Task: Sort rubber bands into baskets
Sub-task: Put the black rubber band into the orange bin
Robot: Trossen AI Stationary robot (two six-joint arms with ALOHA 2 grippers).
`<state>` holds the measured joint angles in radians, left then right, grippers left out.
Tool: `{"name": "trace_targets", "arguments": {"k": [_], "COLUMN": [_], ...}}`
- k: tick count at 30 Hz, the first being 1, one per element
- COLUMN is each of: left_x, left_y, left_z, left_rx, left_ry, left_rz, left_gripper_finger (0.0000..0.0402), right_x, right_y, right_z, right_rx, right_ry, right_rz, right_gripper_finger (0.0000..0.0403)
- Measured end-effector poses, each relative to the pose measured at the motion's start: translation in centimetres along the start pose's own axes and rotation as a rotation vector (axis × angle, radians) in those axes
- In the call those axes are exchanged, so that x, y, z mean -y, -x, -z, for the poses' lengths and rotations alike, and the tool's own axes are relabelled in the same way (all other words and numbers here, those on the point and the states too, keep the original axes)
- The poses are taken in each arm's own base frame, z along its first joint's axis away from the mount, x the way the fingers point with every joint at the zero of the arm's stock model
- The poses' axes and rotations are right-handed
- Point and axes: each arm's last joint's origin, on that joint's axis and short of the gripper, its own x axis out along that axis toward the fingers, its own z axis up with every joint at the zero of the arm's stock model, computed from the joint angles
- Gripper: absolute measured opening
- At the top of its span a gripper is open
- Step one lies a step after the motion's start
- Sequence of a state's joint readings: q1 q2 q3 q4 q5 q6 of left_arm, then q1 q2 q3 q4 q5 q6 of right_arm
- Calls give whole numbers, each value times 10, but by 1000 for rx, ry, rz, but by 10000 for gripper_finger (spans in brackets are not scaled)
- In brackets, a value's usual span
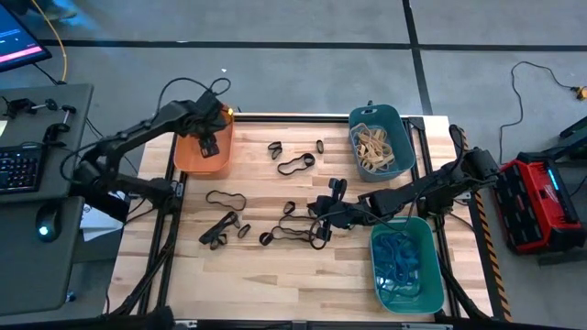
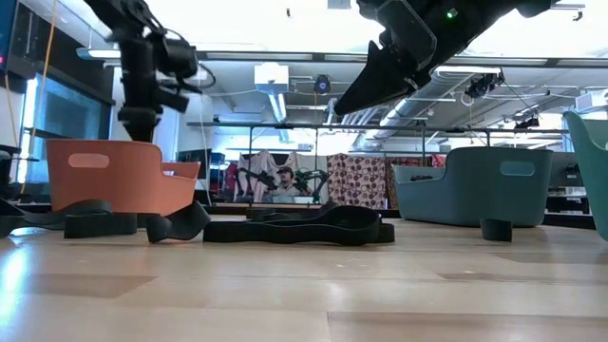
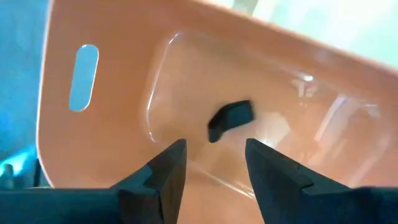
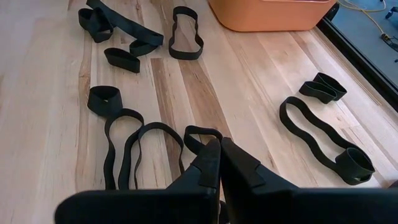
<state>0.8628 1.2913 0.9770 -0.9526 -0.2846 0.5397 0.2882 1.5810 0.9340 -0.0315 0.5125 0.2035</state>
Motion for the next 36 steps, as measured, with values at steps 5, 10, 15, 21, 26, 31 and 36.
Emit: {"name": "trace_targets", "arguments": {"k": [5,10,15,21,26,31,36], "left_x": [16,43,72,107,136,166,199], "left_y": [27,53,77,96,103,105,103], "left_z": [12,20,27,29,27,25,22], "left_rx": [69,153,236,322,325,279,243], "left_ry": [33,-48,-139,-224,-283,-331,-381], "left_rz": [87,206,247,313,366,399,419], "left_gripper_finger": [158,158,158,158,158,158,158], "right_x": [0,0,-1,-1,-1,-1,-2], "right_y": [0,0,0,1,1,1,1], "right_z": [0,0,0,0,0,0,0], "right_rx": [0,0,4,4,4,-1,-2], "right_ry": [0,-2,-8,-13,-15,-21,-20], "right_rz": [0,0,-3,-4,-4,-11,-12], "right_gripper_finger": [0,0,0,0,0,0,0]}}
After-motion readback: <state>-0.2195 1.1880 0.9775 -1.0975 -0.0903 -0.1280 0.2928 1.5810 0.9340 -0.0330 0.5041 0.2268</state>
